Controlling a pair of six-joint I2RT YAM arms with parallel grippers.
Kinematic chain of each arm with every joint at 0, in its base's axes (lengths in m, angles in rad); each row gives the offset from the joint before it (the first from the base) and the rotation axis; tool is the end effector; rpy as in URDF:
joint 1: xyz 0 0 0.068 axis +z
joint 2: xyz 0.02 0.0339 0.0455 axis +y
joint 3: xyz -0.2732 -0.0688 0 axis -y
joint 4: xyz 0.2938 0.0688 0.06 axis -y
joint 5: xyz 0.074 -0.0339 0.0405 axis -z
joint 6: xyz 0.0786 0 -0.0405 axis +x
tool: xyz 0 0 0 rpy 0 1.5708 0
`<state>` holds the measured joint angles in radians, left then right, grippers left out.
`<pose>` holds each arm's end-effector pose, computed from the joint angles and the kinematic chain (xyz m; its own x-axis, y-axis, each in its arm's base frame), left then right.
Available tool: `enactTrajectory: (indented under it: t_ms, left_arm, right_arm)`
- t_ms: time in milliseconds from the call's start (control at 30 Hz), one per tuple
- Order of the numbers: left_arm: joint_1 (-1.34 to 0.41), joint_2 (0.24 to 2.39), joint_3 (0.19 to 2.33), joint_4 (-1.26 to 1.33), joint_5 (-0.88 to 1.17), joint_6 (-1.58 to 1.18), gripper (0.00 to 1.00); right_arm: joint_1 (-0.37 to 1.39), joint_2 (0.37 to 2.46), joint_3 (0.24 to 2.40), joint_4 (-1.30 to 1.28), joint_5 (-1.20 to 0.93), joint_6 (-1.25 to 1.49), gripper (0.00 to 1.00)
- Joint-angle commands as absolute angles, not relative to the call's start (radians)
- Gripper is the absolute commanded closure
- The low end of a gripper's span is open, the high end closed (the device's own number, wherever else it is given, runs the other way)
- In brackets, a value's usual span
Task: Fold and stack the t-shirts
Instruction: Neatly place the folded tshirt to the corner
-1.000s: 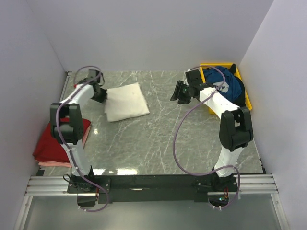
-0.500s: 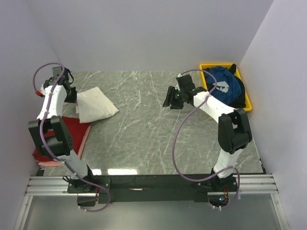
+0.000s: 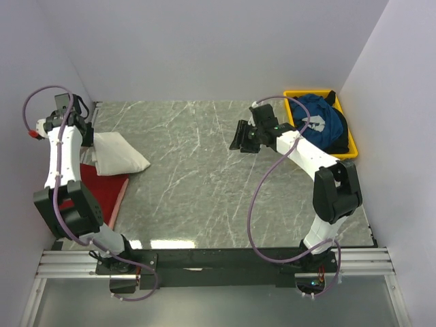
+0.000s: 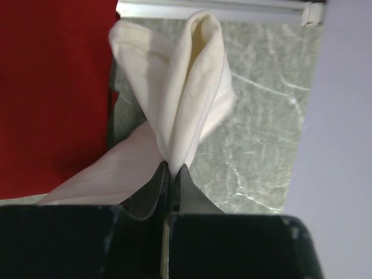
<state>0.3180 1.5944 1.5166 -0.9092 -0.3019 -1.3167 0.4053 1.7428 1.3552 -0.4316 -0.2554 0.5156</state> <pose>0.3785 0.1492 0.2992 0.2404 -0.8938 -0.3787 -0.8813 -0.0374 -0.4711 0.4185 0.2012 0.2175 -0.8504 0.1543 -0.5030 -0.1388 0.8564 0.4972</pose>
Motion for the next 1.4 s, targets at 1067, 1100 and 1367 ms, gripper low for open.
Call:
enactTrajectory:
  t_ms: [1067, 1100, 1367]
  left_arm:
    - [0.425, 1.356, 1.58, -0.888, -0.31, -1.157, 0.99]
    - [0.428, 1.353, 1.569, -0.885, -0.31, -1.155, 0.99]
    - [0.46, 1.283, 1.473, -0.876, -0.301, -1.149, 0.99]
  right_arm:
    - [0.459, 1.664, 1.41, -0.463, -0.225, 0.511, 0.44]
    - [0.46, 1.663, 1.407, -0.462, -0.225, 0.509, 0.44]
    - [0.474, 1.661, 1.39, -0.459, -0.221, 0.509, 0.44]
